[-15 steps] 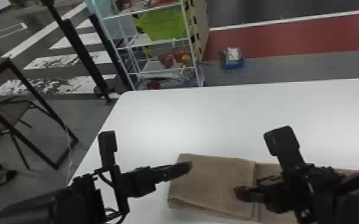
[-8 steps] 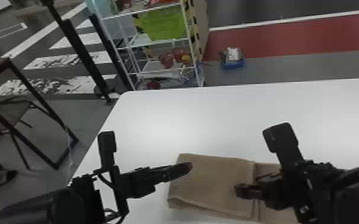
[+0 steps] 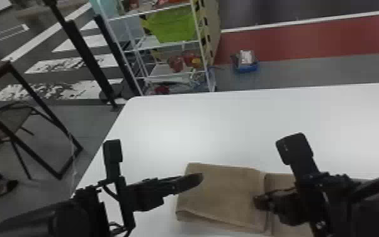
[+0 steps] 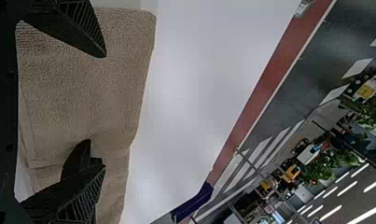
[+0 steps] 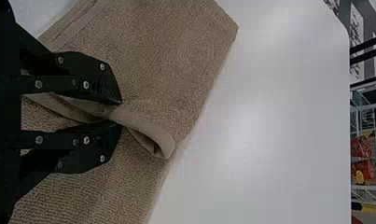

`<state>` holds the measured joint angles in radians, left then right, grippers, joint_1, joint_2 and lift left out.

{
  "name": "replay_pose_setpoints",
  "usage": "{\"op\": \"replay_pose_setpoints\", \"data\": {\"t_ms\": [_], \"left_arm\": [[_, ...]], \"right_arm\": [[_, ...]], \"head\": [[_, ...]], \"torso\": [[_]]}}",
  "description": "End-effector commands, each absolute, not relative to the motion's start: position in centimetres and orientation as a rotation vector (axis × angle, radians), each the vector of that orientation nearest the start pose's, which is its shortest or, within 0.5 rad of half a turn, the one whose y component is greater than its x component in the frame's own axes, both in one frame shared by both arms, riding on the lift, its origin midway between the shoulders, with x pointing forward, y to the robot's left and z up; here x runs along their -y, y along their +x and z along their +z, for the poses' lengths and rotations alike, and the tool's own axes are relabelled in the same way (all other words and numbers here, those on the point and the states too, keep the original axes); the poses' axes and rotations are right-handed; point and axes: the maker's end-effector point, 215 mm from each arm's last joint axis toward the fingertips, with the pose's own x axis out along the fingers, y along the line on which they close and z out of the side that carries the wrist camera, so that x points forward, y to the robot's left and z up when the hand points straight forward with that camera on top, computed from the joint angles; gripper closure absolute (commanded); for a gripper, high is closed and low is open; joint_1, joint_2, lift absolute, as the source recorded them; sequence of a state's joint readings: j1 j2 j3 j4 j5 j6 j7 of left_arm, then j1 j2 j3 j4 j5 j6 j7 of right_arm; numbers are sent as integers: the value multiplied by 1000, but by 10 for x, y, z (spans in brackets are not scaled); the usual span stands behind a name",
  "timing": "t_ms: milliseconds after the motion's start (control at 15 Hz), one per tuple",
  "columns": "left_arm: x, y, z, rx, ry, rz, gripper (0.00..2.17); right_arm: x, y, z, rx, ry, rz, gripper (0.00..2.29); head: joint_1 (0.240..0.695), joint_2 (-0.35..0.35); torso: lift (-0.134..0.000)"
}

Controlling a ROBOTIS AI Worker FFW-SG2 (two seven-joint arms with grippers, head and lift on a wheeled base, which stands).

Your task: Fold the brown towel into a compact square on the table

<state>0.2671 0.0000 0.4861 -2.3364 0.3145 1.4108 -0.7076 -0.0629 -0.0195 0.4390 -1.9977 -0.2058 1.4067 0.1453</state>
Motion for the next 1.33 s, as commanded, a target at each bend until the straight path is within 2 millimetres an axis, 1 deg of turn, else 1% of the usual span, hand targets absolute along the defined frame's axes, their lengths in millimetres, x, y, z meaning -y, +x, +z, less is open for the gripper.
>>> {"op": "replay_pose_setpoints", "data": {"t_ms": [0, 133, 267, 533, 733, 800, 933, 1000, 1133, 1200, 1267], "left_arm": [[-234, 377, -378, -705, -558, -436, 36], [-235, 377, -379, -705, -558, -434, 36], [-235, 376, -378, -706, -557, -435, 36], [-235, 375, -377, -704, -553, -434, 36], [-236, 374, -379, -709, -552, -429, 36], [-236, 374, -379, -709, -551, -428, 36], [-236, 373, -380, -712, -550, -426, 36], [-236, 374, -380, -710, -550, -428, 36], [-234, 374, -378, -708, -548, -431, 36], [-234, 374, -378, -707, -547, -432, 36], [-235, 374, -379, -708, -548, -430, 36]], "right_arm": [[-37, 397, -453, -959, -51, 694, 1430], [-38, 394, -453, -961, -45, 698, 1426], [-39, 394, -445, -939, -39, 702, 1426], [-46, 390, -415, -870, -19, 731, 1426], [-43, 386, -394, -835, 16, 745, 1426], [-39, 388, -388, -821, 26, 739, 1426], [-30, 383, -392, -874, 4, 734, 1423], [-29, 385, -399, -886, 1, 727, 1379], [-34, 391, -416, -898, 11, 722, 1369], [-38, 394, -422, -901, 17, 724, 1231], [-40, 397, -426, -907, 14, 725, 1153]], "head": [[695, 350], [695, 350], [695, 350], [695, 350], [695, 350], [695, 350], [695, 350], [695, 350], [695, 350], [695, 350], [695, 350]], "torso": [[-123], [-123], [-123], [-123], [-123], [-123], [-123], [-123], [-123], [-123], [-123]]}}
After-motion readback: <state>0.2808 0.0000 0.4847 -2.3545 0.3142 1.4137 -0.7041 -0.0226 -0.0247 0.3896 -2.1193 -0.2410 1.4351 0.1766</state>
